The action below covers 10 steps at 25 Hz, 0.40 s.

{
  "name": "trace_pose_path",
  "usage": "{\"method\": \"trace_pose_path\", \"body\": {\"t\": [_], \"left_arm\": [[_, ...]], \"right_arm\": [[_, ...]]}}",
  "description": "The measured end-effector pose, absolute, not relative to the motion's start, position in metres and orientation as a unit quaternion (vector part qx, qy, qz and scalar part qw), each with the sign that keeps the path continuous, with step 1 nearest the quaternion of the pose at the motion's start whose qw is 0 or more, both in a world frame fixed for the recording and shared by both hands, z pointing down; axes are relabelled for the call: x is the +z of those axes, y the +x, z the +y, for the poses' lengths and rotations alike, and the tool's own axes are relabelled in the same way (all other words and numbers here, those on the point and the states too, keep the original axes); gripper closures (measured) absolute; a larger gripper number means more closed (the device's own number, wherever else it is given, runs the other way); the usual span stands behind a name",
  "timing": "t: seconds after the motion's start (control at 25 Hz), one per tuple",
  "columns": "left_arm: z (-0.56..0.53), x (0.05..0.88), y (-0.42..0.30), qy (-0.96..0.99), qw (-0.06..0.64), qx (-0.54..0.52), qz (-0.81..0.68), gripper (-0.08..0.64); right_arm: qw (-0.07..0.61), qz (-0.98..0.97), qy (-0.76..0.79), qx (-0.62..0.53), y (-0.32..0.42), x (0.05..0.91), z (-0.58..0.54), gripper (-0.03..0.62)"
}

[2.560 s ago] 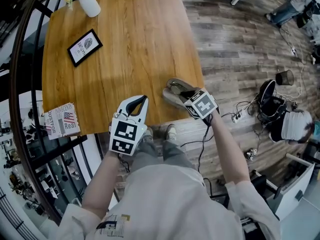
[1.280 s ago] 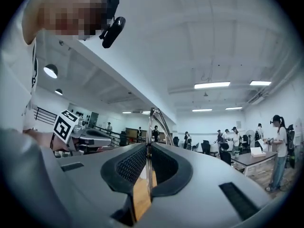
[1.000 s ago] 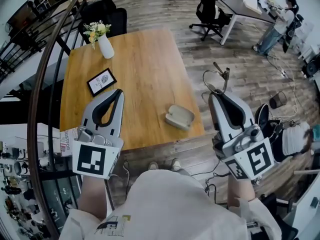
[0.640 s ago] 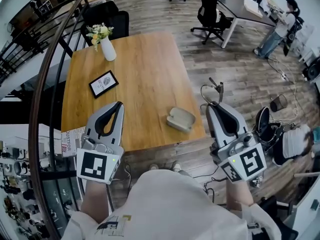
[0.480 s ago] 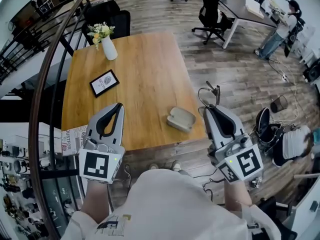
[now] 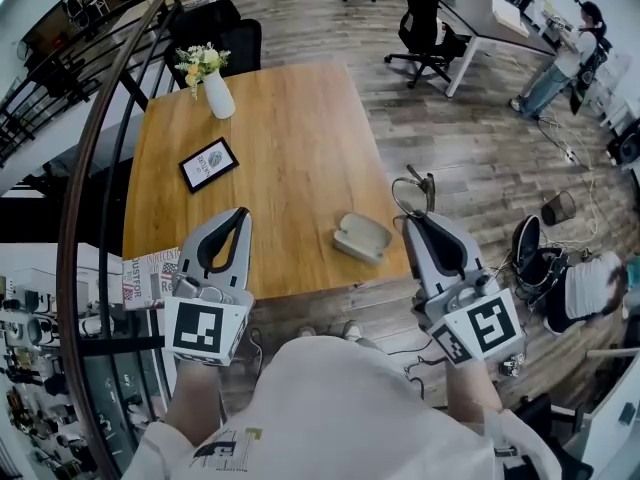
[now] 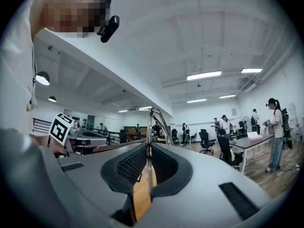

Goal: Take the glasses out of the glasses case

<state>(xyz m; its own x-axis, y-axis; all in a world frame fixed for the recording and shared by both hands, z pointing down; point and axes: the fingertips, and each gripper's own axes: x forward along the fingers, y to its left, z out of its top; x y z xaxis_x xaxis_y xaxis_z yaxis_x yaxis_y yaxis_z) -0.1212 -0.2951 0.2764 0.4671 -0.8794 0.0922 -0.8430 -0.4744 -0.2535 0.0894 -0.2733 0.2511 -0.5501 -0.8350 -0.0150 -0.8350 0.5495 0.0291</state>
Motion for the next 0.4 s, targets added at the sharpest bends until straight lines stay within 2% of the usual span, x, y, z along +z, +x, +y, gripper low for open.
{"method": "trace_pose_path", "body": {"t": [0.16, 0.4], "left_arm": [[-0.2948, 0.2761, -0.1203, -0.852, 0.080, -0.105, 0.507, 0.543], [-0.3013, 0.2766, -0.1223, -0.851, 0.120, -0.099, 0.502, 0.543]], "right_arm": [[0.002, -0.880, 0.476, -0.016, 0.0909, 0.2511, -0.2730, 0.538], [0.004, -0.880, 0.474, -0.013, 0.0944, 0.2521, -0.2769, 0.538]]}}
